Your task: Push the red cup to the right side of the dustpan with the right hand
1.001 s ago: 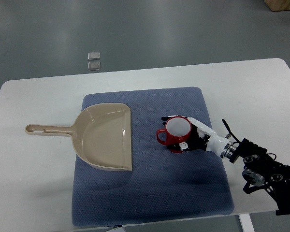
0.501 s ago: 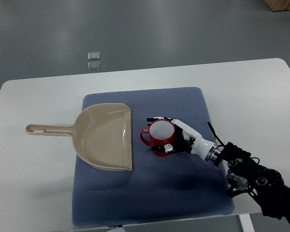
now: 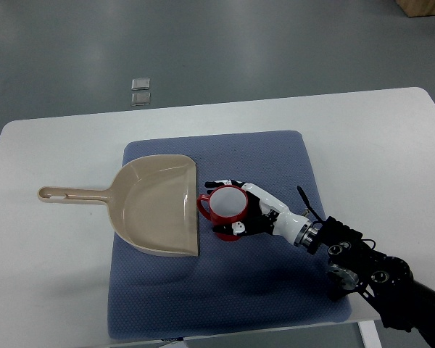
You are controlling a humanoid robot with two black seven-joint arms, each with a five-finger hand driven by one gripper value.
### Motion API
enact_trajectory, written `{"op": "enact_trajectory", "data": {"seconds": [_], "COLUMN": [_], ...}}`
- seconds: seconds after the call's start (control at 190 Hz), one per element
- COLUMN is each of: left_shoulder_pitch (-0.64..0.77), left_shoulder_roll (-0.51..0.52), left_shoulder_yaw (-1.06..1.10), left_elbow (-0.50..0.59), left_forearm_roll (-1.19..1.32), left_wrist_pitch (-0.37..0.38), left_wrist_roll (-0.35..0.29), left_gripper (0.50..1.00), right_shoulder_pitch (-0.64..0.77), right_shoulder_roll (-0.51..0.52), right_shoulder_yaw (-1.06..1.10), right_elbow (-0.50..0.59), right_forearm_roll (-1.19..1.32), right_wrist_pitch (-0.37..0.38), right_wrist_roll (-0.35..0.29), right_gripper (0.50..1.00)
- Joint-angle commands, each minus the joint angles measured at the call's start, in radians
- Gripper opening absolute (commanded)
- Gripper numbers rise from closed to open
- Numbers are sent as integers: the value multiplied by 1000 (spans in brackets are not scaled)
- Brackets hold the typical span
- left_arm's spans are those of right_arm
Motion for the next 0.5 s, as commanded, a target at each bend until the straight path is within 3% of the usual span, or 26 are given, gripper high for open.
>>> {"op": "enact_trajectory", "data": {"seconds": [0.0, 0.495], "left_shoulder_pitch": [0, 0], "left_shoulder_roll": [0, 0], "left_shoulder_yaw": [0, -1], "left_elbow": [0, 0], "left_forearm_roll": [0, 0], "left_wrist_pitch": [0, 0], "left_wrist_roll": [0, 0], "left_gripper": [1000, 1000], "right_shoulder_pitch": [1, 13], "right_shoulder_roll": [16, 18], "right_shoulder_yaw": [-12, -12], "right_elbow": [0, 3], "right_forearm_roll": [0, 14], "right_wrist_pitch": [-4, -23], "right_wrist_roll": [0, 0], "right_gripper": [909, 917]}}
